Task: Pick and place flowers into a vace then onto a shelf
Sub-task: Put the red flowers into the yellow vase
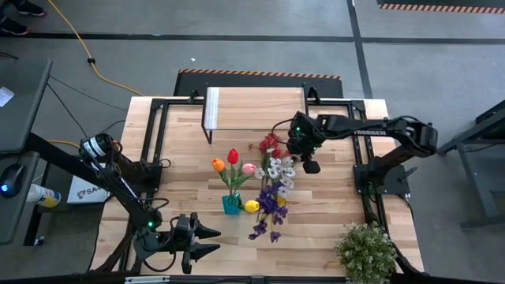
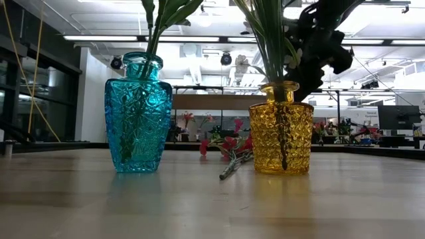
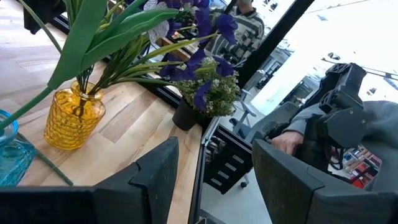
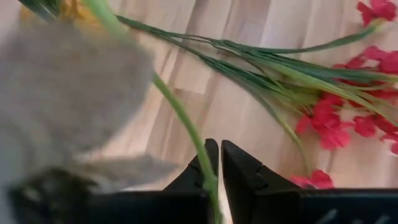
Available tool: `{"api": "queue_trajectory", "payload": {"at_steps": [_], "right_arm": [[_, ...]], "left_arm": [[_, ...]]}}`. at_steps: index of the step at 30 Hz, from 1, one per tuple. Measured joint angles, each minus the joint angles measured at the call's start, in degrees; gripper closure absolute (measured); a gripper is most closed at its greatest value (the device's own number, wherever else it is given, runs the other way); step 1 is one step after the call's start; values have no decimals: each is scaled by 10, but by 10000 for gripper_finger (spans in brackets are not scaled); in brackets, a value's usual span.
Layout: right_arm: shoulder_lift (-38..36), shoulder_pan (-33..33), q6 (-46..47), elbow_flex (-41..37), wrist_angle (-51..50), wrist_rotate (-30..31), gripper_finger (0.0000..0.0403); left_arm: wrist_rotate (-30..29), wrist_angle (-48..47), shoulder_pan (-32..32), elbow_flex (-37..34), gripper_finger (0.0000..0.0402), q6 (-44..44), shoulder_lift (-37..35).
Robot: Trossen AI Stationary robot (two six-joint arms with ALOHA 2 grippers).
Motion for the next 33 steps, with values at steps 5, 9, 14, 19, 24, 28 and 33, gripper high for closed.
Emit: {"api": "queue_trajectory", "payload": {"at_steps": [5, 9, 14, 19, 24, 28, 33], "right_arm": [[19, 0, 12, 0, 21, -13, 391], [35, 0, 33, 0, 29, -11, 391], [37, 0, 39, 0, 39, -5, 391], [37, 0, 39, 0, 48, -4, 379], [37, 0, 40, 0, 58, -2, 337], [37, 1, 54, 0, 64, 2, 300], [37, 1, 65, 0, 75, 13, 274]], "left_arm": [[0, 0, 0, 0, 163, 0, 0], [0, 0, 0, 0, 163, 0, 0], [0, 1, 0, 0, 163, 0, 0], [0, 0, 0, 0, 163, 0, 0], [0, 1, 0, 0, 163, 0, 0], [0, 0, 0, 0, 163, 0, 0], [0, 0, 0, 0, 163, 0, 0]]}}
